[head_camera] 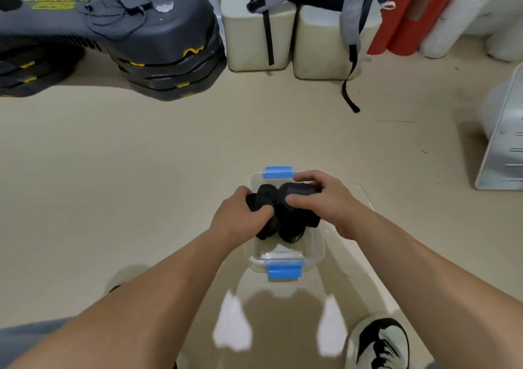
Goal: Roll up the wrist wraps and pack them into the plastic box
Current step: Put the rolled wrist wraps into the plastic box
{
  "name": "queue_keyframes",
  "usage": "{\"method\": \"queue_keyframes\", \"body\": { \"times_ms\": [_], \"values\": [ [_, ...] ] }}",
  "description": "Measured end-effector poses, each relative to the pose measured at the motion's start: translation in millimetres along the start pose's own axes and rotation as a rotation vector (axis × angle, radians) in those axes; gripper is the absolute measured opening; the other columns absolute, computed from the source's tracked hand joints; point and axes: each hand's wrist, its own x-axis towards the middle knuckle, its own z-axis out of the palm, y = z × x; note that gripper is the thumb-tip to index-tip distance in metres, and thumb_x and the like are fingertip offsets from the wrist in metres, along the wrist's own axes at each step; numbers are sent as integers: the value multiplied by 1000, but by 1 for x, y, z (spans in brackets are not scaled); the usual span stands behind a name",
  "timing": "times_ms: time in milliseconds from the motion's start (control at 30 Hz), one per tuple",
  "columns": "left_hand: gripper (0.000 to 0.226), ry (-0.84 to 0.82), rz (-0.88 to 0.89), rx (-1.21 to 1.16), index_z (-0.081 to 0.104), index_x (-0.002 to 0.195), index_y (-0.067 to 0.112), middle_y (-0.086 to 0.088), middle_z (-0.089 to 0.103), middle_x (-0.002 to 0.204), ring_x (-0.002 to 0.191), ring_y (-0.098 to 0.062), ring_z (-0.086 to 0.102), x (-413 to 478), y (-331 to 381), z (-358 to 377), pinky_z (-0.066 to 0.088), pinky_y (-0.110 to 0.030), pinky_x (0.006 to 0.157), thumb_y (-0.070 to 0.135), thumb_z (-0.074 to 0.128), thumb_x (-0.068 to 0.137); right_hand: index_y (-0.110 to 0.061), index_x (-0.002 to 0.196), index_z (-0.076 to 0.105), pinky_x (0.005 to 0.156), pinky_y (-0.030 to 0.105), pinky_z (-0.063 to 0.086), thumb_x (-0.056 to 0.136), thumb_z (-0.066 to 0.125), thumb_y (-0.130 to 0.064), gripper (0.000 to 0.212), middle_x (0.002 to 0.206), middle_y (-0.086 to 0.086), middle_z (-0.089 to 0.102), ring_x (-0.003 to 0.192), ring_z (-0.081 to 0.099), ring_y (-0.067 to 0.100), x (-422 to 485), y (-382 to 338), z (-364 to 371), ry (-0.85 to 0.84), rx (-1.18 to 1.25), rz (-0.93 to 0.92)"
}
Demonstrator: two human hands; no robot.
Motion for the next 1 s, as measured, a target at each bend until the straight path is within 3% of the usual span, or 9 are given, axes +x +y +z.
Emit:
{"method": "queue_keyframes", "body": {
  "times_ms": [133,233,433,500,667,833,900,1000],
  "values": [
    [40,-133,70,308,59,116,32,10,69,100,95,-17,68,8,2,11,59,-37,87,47,69,79,-29,131,57,85,33,60,75,87,-15,65,117,-4,63,101,67,16,2,8,-10,-247,-560,-16],
    [34,-286,94,456,63,113,32,9,71,103,99,-18,68,17,0,21,59,-41,93,42,69,81,-27,138,51,81,31,56,80,81,-18,66,119,-1,64,103,66,20,11,16,2,-385,-759,13],
    [36,-418,89,618,58,123,26,1,69,113,104,-24,66,38,-4,36,57,-42,97,37,64,89,-25,121,58,84,34,55,89,65,-26,34,110,1,67,101,67,20,37,34,20,-429,-807,88],
    [37,-472,78,671,56,126,25,-1,67,114,103,-24,66,45,-6,41,58,-41,96,32,63,90,-22,127,55,86,38,59,89,65,-31,40,116,4,66,103,67,22,47,39,25,-455,-813,150],
    [42,-523,182,890,51,127,25,1,64,108,93,-26,61,49,-12,59,55,-39,83,26,66,88,-22,129,58,67,45,67,88,65,-33,44,119,12,66,99,72,35,57,52,32,-574,-772,342],
    [49,-478,253,872,48,133,27,5,56,99,88,-25,57,49,-20,58,52,-36,77,25,69,88,-27,129,57,59,42,66,83,75,-37,50,118,7,68,95,75,32,59,59,32,-541,-710,285],
    [50,-447,269,849,48,134,27,4,59,100,88,-24,57,46,-27,58,51,-36,76,27,69,89,-30,126,59,65,40,66,84,76,-37,46,115,1,68,97,74,27,50,62,32,-493,-708,178],
    [49,-411,296,845,46,135,26,1,66,105,89,-26,60,37,-35,60,54,-38,74,32,68,92,-28,136,54,92,39,58,89,75,-35,52,125,-2,66,112,66,23,36,64,31,-473,-871,50]
  ]
}}
